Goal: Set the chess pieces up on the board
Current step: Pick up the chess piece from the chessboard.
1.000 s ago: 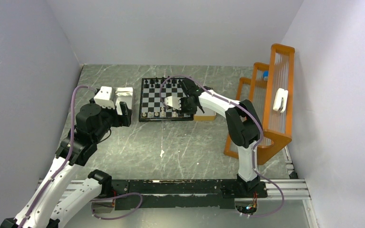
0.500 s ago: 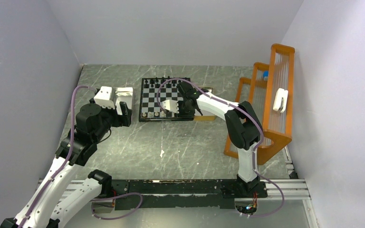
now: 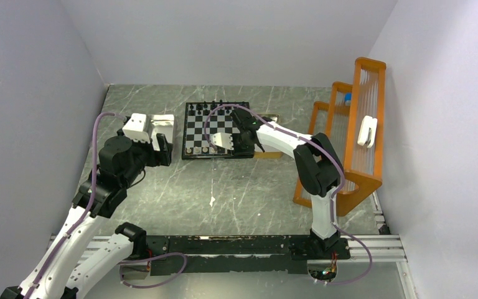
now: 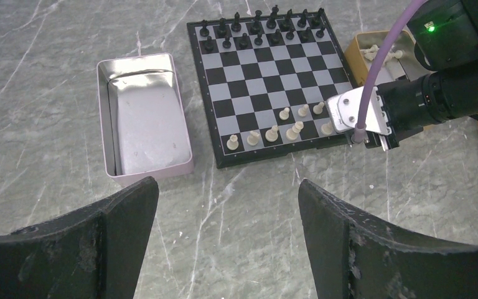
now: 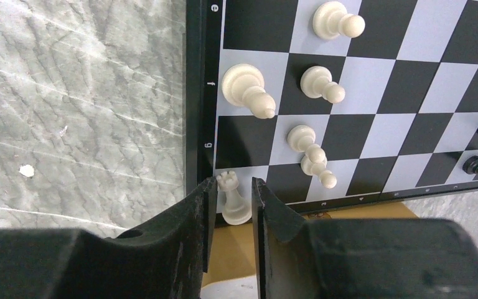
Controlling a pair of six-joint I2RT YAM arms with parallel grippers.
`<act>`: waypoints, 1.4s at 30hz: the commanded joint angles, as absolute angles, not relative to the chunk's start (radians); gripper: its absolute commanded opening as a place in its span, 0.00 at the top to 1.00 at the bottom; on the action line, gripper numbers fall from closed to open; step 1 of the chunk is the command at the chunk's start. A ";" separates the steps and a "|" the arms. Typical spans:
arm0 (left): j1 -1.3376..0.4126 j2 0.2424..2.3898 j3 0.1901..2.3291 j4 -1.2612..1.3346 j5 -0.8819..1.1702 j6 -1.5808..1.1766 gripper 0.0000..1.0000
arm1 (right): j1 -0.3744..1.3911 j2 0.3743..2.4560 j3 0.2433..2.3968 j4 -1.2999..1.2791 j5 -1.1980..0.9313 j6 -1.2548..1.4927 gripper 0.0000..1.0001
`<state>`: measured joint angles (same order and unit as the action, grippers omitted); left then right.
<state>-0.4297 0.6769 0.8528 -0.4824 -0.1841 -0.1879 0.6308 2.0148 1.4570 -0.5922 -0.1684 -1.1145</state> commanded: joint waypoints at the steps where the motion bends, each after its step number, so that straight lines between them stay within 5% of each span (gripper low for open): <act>1: -0.430 0.667 0.862 -0.462 -0.194 -0.191 0.13 | 0.645 2.052 1.453 -0.609 -0.175 -1.131 0.69; 20: -0.430 0.676 0.859 -0.460 -0.187 -0.196 0.13 | 0.616 1.917 1.382 -0.446 -0.288 -0.933 0.97; 33: -0.430 0.761 0.859 -0.356 0.037 -0.405 0.19 | 0.597 1.723 1.408 -0.256 -0.374 -0.191 0.97; 42: -0.429 0.816 0.736 0.032 0.313 -0.609 0.25 | 0.598 1.439 1.118 0.229 -0.441 0.475 0.95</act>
